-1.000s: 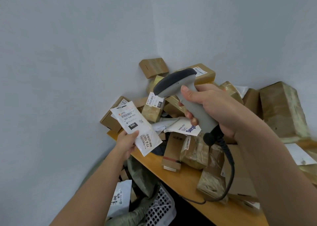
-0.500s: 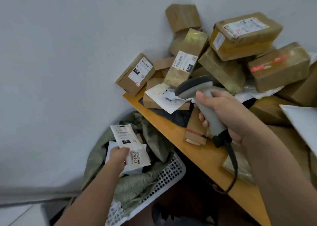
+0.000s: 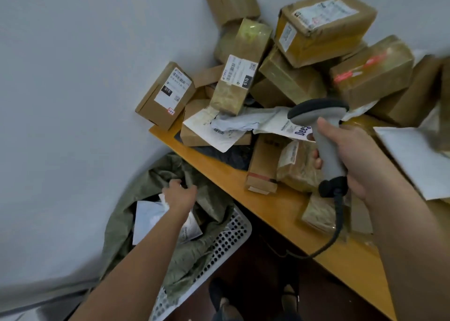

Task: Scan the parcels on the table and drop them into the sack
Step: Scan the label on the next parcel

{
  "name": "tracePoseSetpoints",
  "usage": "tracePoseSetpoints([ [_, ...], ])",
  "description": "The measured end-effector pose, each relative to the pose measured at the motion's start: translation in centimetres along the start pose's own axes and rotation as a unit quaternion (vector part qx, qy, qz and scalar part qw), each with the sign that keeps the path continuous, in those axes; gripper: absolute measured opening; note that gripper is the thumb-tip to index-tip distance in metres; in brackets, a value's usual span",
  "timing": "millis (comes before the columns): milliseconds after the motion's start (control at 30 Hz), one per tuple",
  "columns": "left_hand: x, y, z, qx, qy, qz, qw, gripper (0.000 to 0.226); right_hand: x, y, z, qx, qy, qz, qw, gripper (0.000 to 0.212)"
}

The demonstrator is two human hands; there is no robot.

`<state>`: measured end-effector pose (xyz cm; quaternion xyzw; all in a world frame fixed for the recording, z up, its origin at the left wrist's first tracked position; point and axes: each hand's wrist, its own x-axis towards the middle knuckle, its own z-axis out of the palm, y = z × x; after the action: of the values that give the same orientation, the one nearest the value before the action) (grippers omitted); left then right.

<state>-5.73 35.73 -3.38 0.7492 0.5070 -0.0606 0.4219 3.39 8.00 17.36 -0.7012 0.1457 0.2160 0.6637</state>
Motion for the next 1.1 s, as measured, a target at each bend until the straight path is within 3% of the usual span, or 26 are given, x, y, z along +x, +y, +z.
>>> tracePoseSetpoints([
  [133,-4.6,7.6,3.9,0.034,-0.091,0.189,0.977,0.039,-0.9,-2.0,-5.2,0.049,0.034,-0.035,0.998,0.025],
  [300,-10.9,15.2,9.7,0.076,-0.096,0.398,0.909,0.046,-1.6,-2.6,-12.2,0.065,0.083,-0.073,0.992,0.024],
  [367,-12.1,17.2,11.7,0.108,-0.096,0.44,0.886,0.047,-1.7,-2.3,-14.9,0.058,0.103,-0.074,0.99,0.026],
  [433,-12.2,18.7,13.5,0.2,-0.039,0.474,0.856,0.047,-1.7,-1.9,-17.4,0.066,0.117,-0.073,0.988,0.025],
  [600,-10.8,21.1,14.9,0.397,0.081,0.45,0.795,0.03,-1.5,-0.5,-22.8,0.069,0.13,-0.062,0.987,0.024],
  [733,-10.0,21.7,14.7,0.321,0.062,0.516,0.792,0.027,-0.6,-0.4,-25.5,0.063,0.134,-0.051,0.988,0.028],
  [867,-12.1,23.0,13.8,0.269,0.145,0.597,0.742,0.017,0.8,-1.4,-25.2,0.079,0.103,-0.047,0.99,0.026],
  [1000,-15.2,25.2,11.4,0.154,0.164,0.593,0.773,0.02,1.9,-2.7,-23.1,0.064,0.055,-0.059,0.995,0.026],
  [1100,-16.9,26.8,9.3,-0.013,0.098,0.518,0.85,0.03,2.1,-3.5,-21.3,0.076,0.024,-0.071,0.994,0.027],
])
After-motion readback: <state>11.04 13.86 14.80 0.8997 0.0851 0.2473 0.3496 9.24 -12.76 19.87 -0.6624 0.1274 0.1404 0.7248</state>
